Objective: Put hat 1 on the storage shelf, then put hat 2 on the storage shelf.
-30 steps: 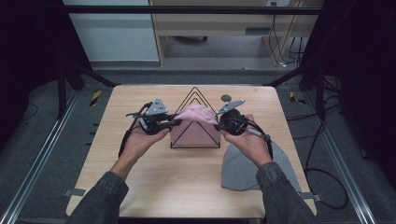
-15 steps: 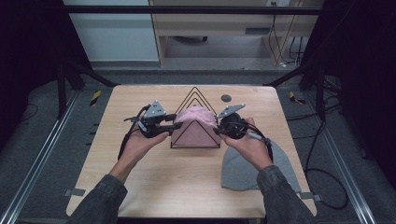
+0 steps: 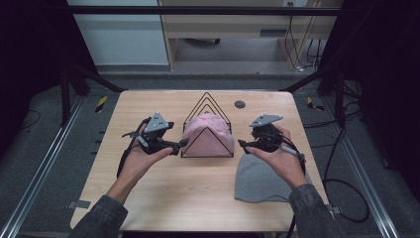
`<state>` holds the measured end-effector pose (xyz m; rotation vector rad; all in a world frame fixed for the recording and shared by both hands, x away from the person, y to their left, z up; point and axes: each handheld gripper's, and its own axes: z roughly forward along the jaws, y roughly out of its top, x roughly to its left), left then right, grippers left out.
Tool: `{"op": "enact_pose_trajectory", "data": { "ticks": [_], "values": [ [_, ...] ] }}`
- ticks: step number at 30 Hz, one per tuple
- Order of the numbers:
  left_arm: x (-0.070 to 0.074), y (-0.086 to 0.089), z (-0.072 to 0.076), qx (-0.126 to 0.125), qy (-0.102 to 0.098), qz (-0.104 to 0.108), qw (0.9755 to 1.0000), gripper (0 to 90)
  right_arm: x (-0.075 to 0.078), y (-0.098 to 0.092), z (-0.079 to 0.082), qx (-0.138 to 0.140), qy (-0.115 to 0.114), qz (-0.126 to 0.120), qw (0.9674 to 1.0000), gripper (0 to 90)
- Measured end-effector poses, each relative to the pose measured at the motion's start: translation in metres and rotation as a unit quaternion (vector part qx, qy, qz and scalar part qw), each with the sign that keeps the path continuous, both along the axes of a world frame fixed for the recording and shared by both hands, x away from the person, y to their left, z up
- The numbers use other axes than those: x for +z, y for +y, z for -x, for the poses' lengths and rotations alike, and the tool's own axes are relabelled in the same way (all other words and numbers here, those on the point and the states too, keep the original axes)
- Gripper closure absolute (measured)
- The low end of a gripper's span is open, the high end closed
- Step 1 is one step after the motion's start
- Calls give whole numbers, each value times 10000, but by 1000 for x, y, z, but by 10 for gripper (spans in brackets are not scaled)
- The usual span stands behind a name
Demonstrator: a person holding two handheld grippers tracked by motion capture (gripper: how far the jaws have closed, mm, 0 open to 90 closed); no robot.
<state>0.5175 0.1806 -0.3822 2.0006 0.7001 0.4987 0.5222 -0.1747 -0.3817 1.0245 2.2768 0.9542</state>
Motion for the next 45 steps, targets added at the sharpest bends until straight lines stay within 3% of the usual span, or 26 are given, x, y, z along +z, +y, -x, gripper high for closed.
{"op": "enact_pose_trajectory", "data": {
  "ticks": [7, 12, 17, 19, 22, 25, 28, 30, 37, 45],
  "values": [
    [-15, 21, 8, 143, 148, -200, 9996, 91, -9, -26, 1, -279, 206, -22, 9994, 131],
    [-29, 35, 13, 265, 310, -349, 9986, 75, -19, -48, 0, -578, 351, -18, 9977, 212],
    [-49, 48, 20, 400, 418, -499, 9971, 74, -36, -75, -2, -860, 492, 154, 9950, 338],
    [-56, 52, 21, 446, 439, -668, 9958, 74, -40, -85, -3, -997, 532, 162, 9935, 352],
    [-63, 60, 23, 572, 444, -701, 9949, 74, -48, -99, -4, -1185, 661, 110, 9907, 350],
    [-66, 69, 24, 751, 443, -567, 9946, 78, -55, -110, -5, -1304, 746, 106, 9886, 345],
    [-68, 73, 24, 832, 447, -700, 9931, 77, -60, -120, -5, -1434, 826, 75, 9862, 345],
    [-70, 77, 25, 868, 489, -656, 9929, 77, -63, -126, -5, -1494, 873, 68, 9849, 358],
    [-72, 85, 26, 1003, 511, -736, 9909, 77, -66, -137, -6, -1576, 929, 4, 9831, 374],
    [-74, 89, 25, 1059, 512, -735, 9903, 78, -74, -143, -10, -1647, 1063, -48, 9806, 439]
  ]
}}
